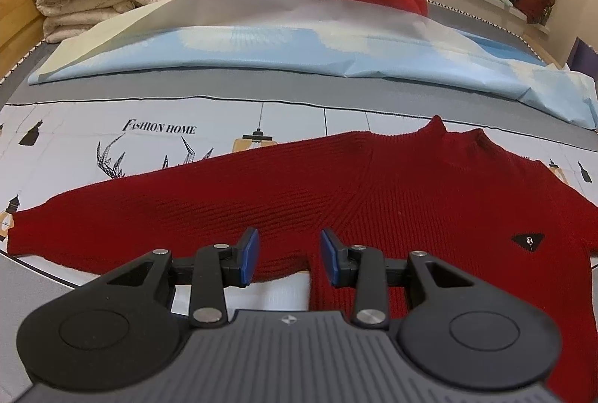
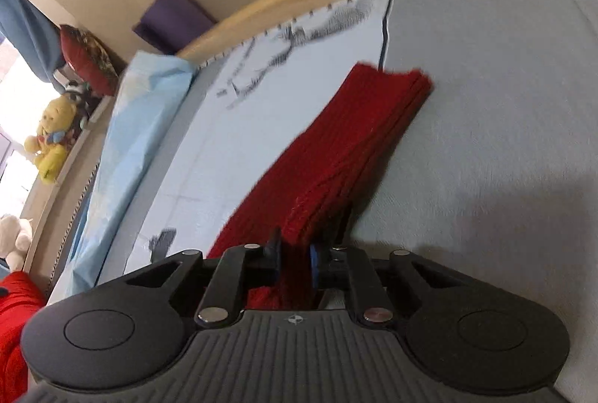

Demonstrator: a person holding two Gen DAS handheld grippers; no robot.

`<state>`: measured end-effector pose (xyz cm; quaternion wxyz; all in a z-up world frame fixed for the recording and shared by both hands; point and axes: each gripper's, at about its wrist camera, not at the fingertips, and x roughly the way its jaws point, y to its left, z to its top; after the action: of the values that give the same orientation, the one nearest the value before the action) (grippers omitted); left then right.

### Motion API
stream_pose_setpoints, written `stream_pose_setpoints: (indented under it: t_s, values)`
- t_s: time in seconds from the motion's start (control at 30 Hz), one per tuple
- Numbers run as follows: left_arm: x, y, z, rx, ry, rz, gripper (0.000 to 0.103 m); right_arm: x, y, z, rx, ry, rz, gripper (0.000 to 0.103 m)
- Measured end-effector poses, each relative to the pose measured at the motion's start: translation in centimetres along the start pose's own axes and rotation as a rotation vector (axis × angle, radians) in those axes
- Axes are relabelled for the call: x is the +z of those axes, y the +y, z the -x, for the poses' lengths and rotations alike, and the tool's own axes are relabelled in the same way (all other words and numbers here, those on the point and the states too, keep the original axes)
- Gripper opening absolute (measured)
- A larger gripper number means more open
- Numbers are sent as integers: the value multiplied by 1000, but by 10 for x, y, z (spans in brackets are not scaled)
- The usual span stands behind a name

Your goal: Fold small clothes

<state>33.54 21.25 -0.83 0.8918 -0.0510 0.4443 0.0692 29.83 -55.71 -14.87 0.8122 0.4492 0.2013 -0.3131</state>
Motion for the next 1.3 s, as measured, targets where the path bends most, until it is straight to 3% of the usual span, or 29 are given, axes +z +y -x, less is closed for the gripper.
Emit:
stream_pose_setpoints:
  t_s: [0.1, 0.13, 0.2, 0.23, 0.3, 0.47, 0.57, 0.7, 0.77, 0.87, 1.0, 1.17, 1.27, 1.3]
  values:
    - [-1, 2, -5, -24, 30, 21, 40, 5, -2, -5, -12, -17, 15, 14]
    - [-2, 3, -6, -40, 41, 31, 40, 4, 2, -8, -35, -6, 62, 20]
    - [-3, 6, -7, -66, 64, 49, 40, -6, 20, -15, -121, 32, 230, 23]
    - [-5, 7, -7, -72, 72, 52, 40, -11, 33, -14, -148, 38, 345, 34]
    - [-7, 9, -6, -83, 82, 51, 40, -26, 56, -12, -153, 85, 522, 44]
    - [-23, 15, -9, -110, 149, 51, 40, -57, 74, 7, -51, 265, 552, 44]
    - [-43, 17, -14, -127, 212, 31, 40, -85, 86, 29, 34, 386, 639, 44]
    - [-75, 20, -18, -154, 298, -2, 40, -133, 88, 69, 168, 629, 741, 44]
    - [-93, 21, -18, -156, 329, -24, 40, -159, 80, 90, 158, 720, 840, 44]
    - [-123, 21, -15, -157, 374, -45, 40, -176, 59, 118, 139, 725, 937, 44]
    - [-165, 25, -6, -167, 425, -69, 40, -176, 30, 147, 92, 727, 924, 43]
    - [-208, 30, 25, -165, 422, -76, 38, -176, 0, 181, 28, 756, 926, 32]
    - [-230, 33, 44, -165, 427, -77, 26, -175, -14, 195, 4, 772, 931, 26]
    - [-236, 33, 50, -178, 424, -74, 14, -174, -18, 199, -4, 774, 932, 18]
